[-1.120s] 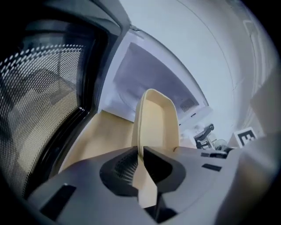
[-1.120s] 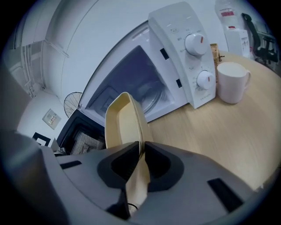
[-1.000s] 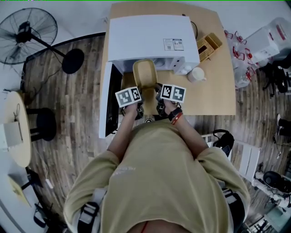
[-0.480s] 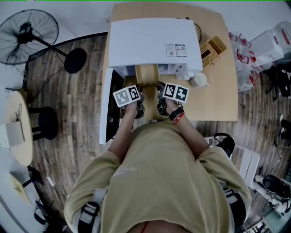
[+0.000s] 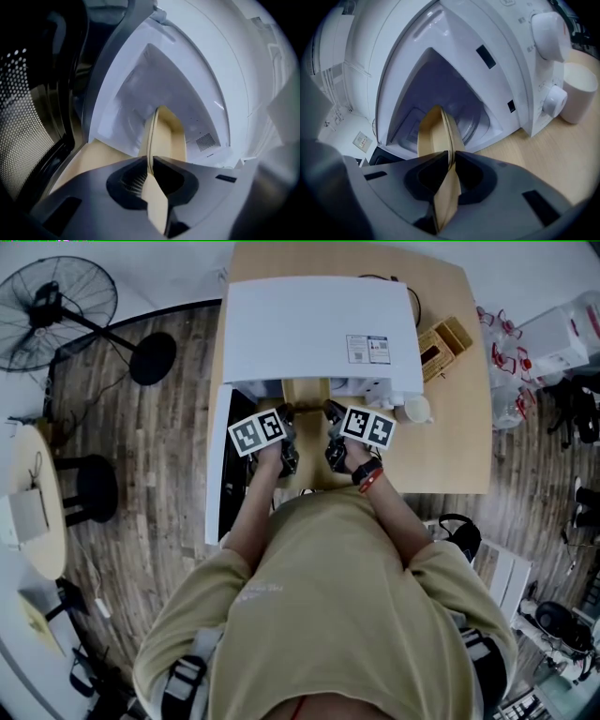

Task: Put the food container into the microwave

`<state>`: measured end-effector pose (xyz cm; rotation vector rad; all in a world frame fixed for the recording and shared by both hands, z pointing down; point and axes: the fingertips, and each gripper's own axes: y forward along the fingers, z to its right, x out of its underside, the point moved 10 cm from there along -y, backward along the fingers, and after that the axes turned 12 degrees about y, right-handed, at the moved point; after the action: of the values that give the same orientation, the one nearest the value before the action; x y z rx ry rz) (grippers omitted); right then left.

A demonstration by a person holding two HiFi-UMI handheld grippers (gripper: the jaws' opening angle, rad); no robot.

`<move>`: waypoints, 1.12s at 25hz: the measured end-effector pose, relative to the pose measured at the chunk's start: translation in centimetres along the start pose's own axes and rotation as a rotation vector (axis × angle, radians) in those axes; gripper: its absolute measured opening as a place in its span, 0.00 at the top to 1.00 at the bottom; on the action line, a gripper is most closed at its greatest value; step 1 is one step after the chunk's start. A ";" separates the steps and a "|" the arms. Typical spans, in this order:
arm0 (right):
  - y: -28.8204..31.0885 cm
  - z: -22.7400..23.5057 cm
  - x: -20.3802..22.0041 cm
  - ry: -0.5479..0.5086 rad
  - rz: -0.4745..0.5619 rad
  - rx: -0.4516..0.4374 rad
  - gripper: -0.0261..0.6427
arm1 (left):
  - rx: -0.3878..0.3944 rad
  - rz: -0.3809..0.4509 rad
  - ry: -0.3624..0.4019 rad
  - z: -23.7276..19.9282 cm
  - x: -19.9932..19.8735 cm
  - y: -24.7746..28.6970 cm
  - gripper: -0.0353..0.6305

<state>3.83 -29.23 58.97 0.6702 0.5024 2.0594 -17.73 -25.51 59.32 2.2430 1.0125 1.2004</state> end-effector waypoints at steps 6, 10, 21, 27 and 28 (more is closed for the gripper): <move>1.4 -0.2 -1.0 -0.004 0.002 -0.011 0.89 | -0.018 0.006 -0.008 -0.8 -0.9 1.2 0.87; 2.4 -0.6 -1.6 -0.043 0.016 0.005 0.88 | -0.093 -0.007 0.077 -0.5 -1.5 2.2 0.87; 3.9 -1.4 -2.6 -0.146 0.047 0.031 0.87 | -0.128 0.051 0.211 0.0 -3.0 3.2 0.87; 4.0 -1.6 -2.8 -0.205 0.059 0.025 0.84 | -0.151 0.099 0.292 0.5 -3.5 3.1 0.87; 4.0 -1.7 -2.8 -0.210 0.058 0.020 0.83 | -0.151 0.103 0.301 0.6 -3.6 3.1 0.87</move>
<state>1.59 -33.84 59.23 0.9104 0.3872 2.0110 -17.30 -30.24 59.05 2.0593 0.8847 1.6399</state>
